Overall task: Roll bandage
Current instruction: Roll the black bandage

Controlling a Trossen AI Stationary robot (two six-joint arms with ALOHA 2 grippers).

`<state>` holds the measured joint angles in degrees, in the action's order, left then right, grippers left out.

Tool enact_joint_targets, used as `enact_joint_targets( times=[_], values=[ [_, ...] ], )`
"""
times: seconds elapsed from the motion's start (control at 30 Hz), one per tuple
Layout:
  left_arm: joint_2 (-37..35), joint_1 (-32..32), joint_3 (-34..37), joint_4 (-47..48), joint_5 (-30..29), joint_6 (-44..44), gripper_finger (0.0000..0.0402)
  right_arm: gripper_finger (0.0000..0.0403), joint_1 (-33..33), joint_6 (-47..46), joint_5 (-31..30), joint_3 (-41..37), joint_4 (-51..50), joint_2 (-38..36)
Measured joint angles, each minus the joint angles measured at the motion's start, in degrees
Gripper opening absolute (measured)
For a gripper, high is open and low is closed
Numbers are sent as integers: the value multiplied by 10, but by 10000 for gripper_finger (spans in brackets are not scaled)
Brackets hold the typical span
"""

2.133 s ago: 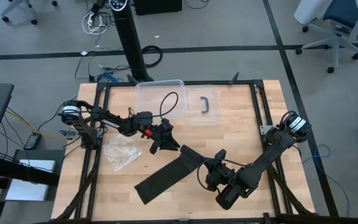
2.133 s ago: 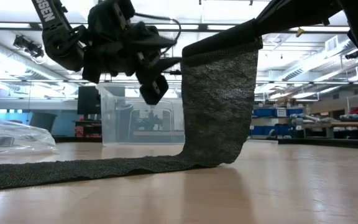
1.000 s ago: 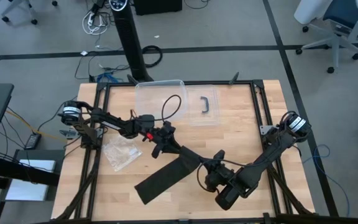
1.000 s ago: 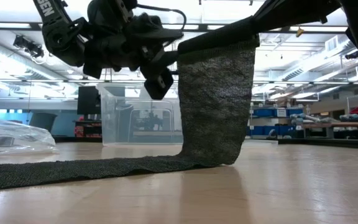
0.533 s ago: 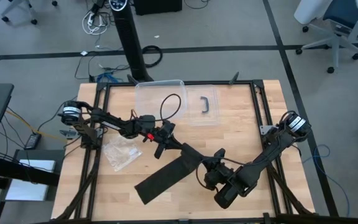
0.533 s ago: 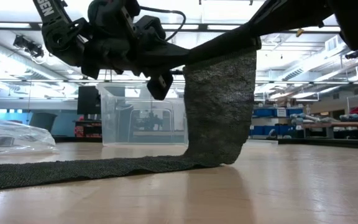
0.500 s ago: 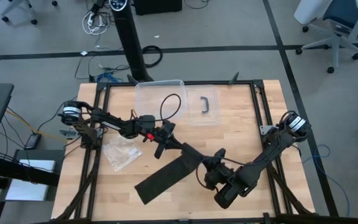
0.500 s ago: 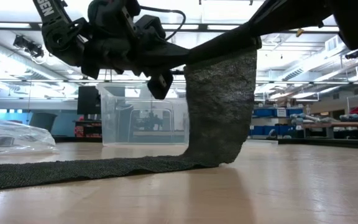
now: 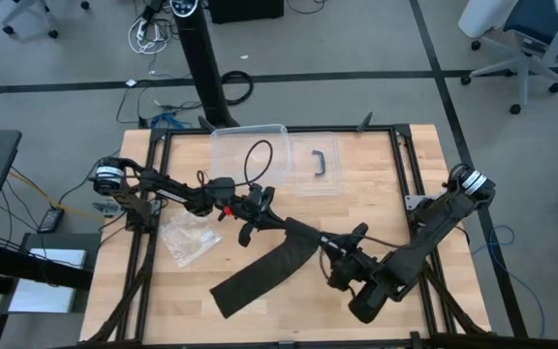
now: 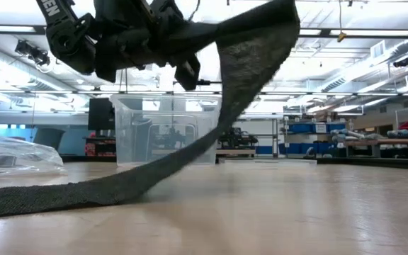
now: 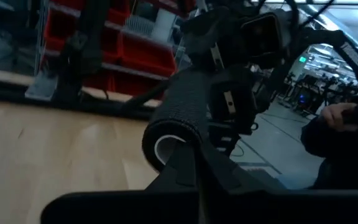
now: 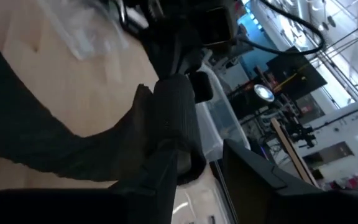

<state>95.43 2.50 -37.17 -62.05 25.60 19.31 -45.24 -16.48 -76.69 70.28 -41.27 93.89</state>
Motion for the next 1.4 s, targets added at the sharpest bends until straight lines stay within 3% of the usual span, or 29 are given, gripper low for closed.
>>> enact_joint_targets(
  times=[0.3,0.53,0.73,0.93,1.17,1.27,1.4],
  values=[
    [-94,2,0,26,4,-58,0,130,-34,3,2,0,-8,-39],
    [-183,8,-20,135,-23,-107,0,132,-34,35,51,0,-7,-26],
    [-227,8,-84,274,-57,-189,0,131,-18,85,76,0,34,-2],
    [-233,8,-152,359,-70,-238,0,134,4,-49,117,-7,55,-2],
    [-233,8,-203,424,-75,-270,0,140,-2,-236,149,-112,71,-2],
    [-233,8,-210,426,-84,-279,0,143,-4,-257,172,-174,150,-2],
    [-233,8,-210,430,-101,-284,0,150,-1,-248,214,-257,333,-1]
  ],
)
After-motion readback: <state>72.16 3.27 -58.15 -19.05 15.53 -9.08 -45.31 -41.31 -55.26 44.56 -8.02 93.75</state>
